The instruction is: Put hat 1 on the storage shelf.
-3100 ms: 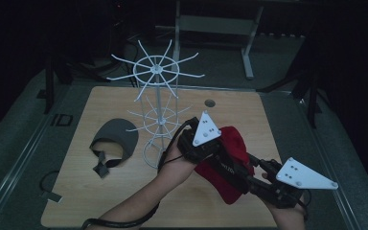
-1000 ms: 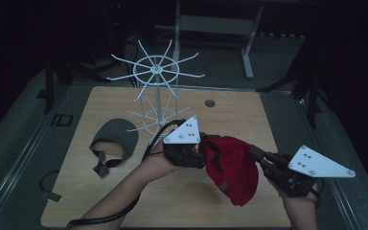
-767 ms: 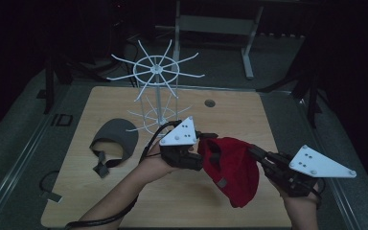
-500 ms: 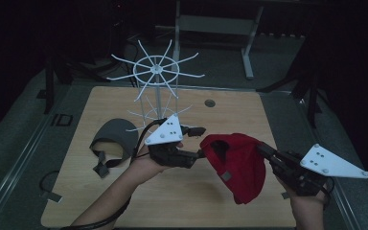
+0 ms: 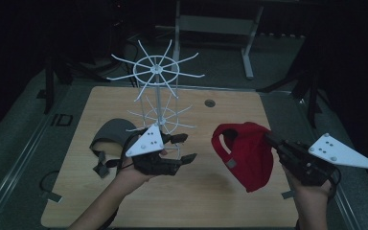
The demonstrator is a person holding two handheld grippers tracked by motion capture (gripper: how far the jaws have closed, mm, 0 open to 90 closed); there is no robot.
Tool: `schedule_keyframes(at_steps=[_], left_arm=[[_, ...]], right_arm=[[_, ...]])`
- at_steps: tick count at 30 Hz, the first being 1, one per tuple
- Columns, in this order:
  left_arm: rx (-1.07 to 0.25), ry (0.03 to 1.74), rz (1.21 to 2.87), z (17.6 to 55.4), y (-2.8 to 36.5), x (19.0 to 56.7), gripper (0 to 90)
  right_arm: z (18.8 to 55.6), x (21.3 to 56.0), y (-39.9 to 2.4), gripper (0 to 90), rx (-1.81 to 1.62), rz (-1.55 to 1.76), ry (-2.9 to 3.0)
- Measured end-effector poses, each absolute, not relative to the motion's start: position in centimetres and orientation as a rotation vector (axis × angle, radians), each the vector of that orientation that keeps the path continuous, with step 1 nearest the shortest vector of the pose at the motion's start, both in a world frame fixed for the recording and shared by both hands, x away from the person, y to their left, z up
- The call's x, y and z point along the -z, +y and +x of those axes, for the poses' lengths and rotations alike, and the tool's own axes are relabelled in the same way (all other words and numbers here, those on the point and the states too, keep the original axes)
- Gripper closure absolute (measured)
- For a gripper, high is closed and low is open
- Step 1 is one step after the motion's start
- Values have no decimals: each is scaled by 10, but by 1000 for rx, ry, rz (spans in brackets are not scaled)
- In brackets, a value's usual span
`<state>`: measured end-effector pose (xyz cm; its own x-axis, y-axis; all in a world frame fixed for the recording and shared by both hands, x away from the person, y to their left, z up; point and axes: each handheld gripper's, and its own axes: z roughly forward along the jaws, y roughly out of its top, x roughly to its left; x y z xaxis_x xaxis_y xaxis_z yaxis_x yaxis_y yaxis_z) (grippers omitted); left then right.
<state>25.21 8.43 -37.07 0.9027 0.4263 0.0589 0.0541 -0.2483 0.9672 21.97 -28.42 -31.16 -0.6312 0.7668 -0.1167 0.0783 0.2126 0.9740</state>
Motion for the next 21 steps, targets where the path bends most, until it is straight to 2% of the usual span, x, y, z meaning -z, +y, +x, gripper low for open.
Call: schedule_keyframes(at_steps=[7, 9, 21], left_arm=[[-323, 393, 1812, 242, 87, 399, 376], [-309, 405, 1807, 240, 88, 406, 343], [-297, 446, 1831, 231, 98, 447, 344]], right_arm=[[231, 293, -277, 889, -1464, 770, 1852], [234, 287, -274, 889, -1468, 764, 1842], [257, 249, -261, 889, -1484, 743, 1789]])
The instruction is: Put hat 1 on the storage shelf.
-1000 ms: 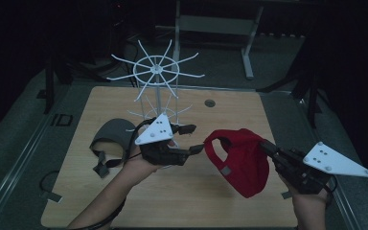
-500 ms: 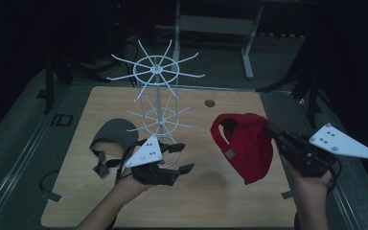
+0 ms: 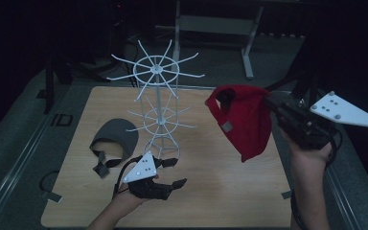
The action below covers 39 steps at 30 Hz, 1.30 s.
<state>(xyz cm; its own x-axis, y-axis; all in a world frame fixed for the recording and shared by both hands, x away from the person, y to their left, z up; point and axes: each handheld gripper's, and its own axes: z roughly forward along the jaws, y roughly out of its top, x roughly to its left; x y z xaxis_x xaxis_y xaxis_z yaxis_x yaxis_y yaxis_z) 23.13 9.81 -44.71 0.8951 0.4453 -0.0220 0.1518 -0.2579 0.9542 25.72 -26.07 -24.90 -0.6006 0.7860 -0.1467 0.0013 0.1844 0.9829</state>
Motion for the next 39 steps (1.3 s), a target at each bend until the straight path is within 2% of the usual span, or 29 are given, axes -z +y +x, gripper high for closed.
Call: schedule_keyframes(at_steps=[4, 18, 27, 39], left_arm=[[-326, 477, 1857, 229, 100, 462, 344], [-268, 531, 1853, 230, 115, 507, 344], [-258, 612, 1892, 237, 124, 530, 345], [-253, 634, 1884, 238, 128, 537, 345]], right_arm=[[265, 238, -258, 889, -1505, 741, 1773], [298, 212, -249, 889, -1488, 799, 1734], [306, 219, -237, 888, -1468, 799, 1778], [314, 245, -222, 888, -1449, 804, 1850]])
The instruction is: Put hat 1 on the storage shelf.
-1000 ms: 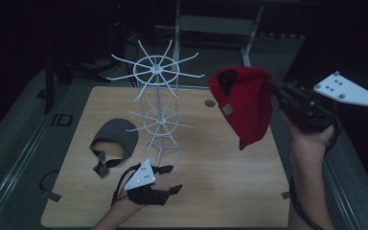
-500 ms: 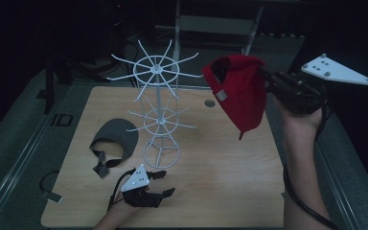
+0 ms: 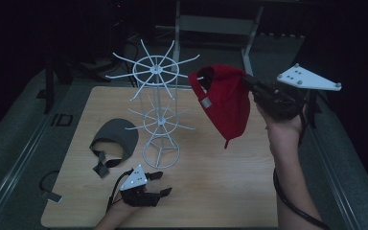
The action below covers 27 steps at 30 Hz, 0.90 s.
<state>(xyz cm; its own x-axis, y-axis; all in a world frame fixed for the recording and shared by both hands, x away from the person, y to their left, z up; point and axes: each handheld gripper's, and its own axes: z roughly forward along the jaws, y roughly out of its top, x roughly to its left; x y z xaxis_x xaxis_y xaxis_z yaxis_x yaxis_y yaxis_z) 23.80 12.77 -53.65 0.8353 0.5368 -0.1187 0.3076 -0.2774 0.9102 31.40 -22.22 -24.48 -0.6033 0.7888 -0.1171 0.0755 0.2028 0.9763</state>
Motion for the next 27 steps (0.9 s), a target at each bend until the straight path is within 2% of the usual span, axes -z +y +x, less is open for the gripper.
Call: schedule_keyframes(at_steps=[12, 22, 27], left_arm=[[-241, 641, 1894, 238, 128, 541, 345], [-221, 652, 1890, 238, 129, 543, 345], [-223, 654, 1896, 238, 129, 545, 345]], right_arm=[[316, 282, -229, 885, -1505, 805, 1921], [311, 297, -236, 875, -1523, 789, 1952], [307, 299, -242, 815, -1544, 774, 1955]])
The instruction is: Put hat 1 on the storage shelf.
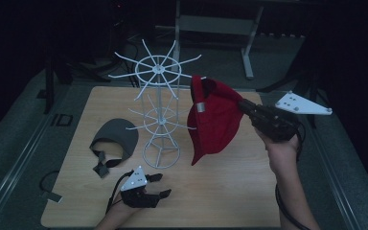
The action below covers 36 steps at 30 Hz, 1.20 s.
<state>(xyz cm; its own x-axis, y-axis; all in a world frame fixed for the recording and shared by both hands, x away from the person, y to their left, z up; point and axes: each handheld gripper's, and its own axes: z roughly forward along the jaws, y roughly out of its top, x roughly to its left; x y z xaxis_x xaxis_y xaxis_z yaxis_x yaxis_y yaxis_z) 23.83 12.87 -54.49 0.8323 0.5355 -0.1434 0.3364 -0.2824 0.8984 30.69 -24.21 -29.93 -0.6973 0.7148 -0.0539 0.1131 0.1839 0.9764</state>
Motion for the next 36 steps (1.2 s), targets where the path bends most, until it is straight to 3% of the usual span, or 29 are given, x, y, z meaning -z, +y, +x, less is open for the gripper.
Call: schedule_keyframes(at_steps=[18, 22, 27, 31, 36], left_arm=[[-228, 656, 1899, 238, 130, 546, 345], [-227, 658, 1900, 238, 130, 546, 346], [-229, 659, 1902, 238, 130, 546, 346], [-226, 660, 1901, 238, 130, 546, 346], [-228, 657, 1907, 237, 130, 546, 346]], right_arm=[[284, 317, -292, 491, -1567, 810, 1935], [286, 330, -303, 412, -1515, 854, 1962], [289, 354, -313, 394, -1431, 929, 1979], [294, 378, -319, 265, -1419, 970, 2045], [298, 406, -326, 246, -1396, 1058, 2090]])
